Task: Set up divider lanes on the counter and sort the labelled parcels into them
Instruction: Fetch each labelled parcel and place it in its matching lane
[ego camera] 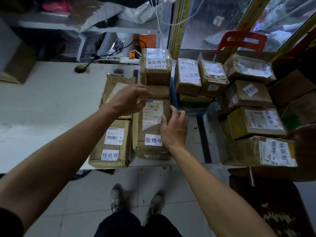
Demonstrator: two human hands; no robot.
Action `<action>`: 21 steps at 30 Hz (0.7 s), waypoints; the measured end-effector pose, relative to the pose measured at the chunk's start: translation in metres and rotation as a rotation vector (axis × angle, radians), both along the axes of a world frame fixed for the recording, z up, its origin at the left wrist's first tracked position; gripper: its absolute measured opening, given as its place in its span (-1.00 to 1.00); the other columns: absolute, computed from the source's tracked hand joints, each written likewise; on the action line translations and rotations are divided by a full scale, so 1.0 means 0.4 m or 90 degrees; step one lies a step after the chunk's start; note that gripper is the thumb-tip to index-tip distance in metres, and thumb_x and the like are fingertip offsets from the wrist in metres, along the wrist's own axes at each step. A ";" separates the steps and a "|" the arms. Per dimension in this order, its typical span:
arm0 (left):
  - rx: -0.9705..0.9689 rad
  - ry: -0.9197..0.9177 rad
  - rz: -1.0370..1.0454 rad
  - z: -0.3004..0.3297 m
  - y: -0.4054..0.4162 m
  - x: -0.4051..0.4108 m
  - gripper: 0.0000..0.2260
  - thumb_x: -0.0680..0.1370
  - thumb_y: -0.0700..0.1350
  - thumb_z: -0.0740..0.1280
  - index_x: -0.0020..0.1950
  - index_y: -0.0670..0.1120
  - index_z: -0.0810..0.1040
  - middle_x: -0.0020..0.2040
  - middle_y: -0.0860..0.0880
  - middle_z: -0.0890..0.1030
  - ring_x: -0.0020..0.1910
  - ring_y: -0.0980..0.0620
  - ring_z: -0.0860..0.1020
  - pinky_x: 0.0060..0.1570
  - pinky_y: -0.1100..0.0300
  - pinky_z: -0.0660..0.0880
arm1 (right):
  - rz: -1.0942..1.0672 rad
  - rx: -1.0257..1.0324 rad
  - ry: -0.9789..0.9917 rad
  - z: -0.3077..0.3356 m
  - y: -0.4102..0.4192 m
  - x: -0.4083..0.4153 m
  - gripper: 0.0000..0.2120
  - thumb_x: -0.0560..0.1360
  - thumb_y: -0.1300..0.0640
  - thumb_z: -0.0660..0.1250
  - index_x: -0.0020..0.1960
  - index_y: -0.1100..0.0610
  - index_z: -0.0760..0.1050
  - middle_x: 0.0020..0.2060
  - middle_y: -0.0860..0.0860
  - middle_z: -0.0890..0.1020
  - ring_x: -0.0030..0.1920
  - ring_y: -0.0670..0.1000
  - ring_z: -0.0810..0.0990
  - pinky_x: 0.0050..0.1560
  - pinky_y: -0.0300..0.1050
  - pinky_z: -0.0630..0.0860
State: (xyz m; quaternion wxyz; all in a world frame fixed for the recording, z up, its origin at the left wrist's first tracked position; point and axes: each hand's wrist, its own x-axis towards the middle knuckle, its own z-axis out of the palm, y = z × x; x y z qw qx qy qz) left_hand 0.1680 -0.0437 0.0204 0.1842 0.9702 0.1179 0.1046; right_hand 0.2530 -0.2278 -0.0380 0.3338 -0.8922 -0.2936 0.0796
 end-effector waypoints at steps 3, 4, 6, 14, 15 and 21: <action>-0.024 -0.018 0.092 0.021 0.004 -0.090 -0.77 0.56 -0.20 0.41 0.22 -0.10 0.65 0.17 -0.09 0.66 0.08 -0.02 0.62 0.07 0.03 0.61 | 0.082 0.072 -0.111 0.040 0.046 -0.041 -0.68 0.59 0.06 0.33 0.32 0.10 0.49 0.14 0.07 0.49 0.11 0.01 0.40 0.06 -0.07 0.47; -0.034 -0.018 0.127 0.030 0.010 -0.127 -0.77 0.56 -0.20 0.41 0.22 -0.09 0.65 0.15 -0.08 0.67 0.05 0.01 0.62 0.05 0.03 0.61 | 0.120 0.083 -0.118 0.057 0.075 -0.063 -0.73 0.59 0.08 0.33 0.27 0.10 0.52 0.12 0.07 0.52 0.10 0.01 0.42 0.05 -0.07 0.47; -0.046 0.024 0.206 0.045 0.033 -0.218 -0.74 0.56 -0.21 0.41 0.24 -0.04 0.64 0.16 -0.05 0.66 0.04 0.07 0.58 0.03 0.04 0.60 | 0.193 0.082 -0.089 0.094 0.146 -0.123 -0.79 0.59 0.10 0.33 0.21 0.10 0.54 0.09 0.04 0.54 0.08 -0.02 0.43 0.04 -0.08 0.46; 0.187 0.217 0.644 0.114 0.219 -0.902 -0.64 0.50 -0.25 0.25 0.25 -0.03 0.61 0.13 -0.09 0.63 0.10 -0.18 0.59 -0.02 0.01 0.50 | 0.521 -0.104 -0.265 0.196 0.539 -0.652 -0.66 0.61 0.06 0.18 0.35 0.08 0.48 0.27 0.07 0.52 0.31 0.13 0.42 0.21 0.03 0.40; 0.208 0.227 0.692 0.124 0.232 -1.009 -0.67 0.49 -0.26 0.24 0.20 -0.07 0.61 0.07 -0.10 0.63 0.03 -0.19 0.58 -0.11 0.02 0.45 | 0.556 -0.115 -0.320 0.203 0.586 -0.746 -0.67 0.61 0.07 0.17 0.33 0.09 0.47 0.26 0.08 0.52 0.30 0.14 0.42 0.20 0.03 0.38; 0.187 0.322 0.909 0.156 0.259 -1.553 -0.76 0.56 -0.15 0.24 0.19 -0.06 0.56 0.07 -0.07 0.59 0.04 -0.13 0.54 -0.09 0.03 0.41 | 0.726 -0.186 -0.467 0.191 0.788 -1.230 -0.76 0.62 0.07 0.15 0.25 0.06 0.44 0.24 0.06 0.50 0.23 0.11 0.42 0.11 -0.01 0.34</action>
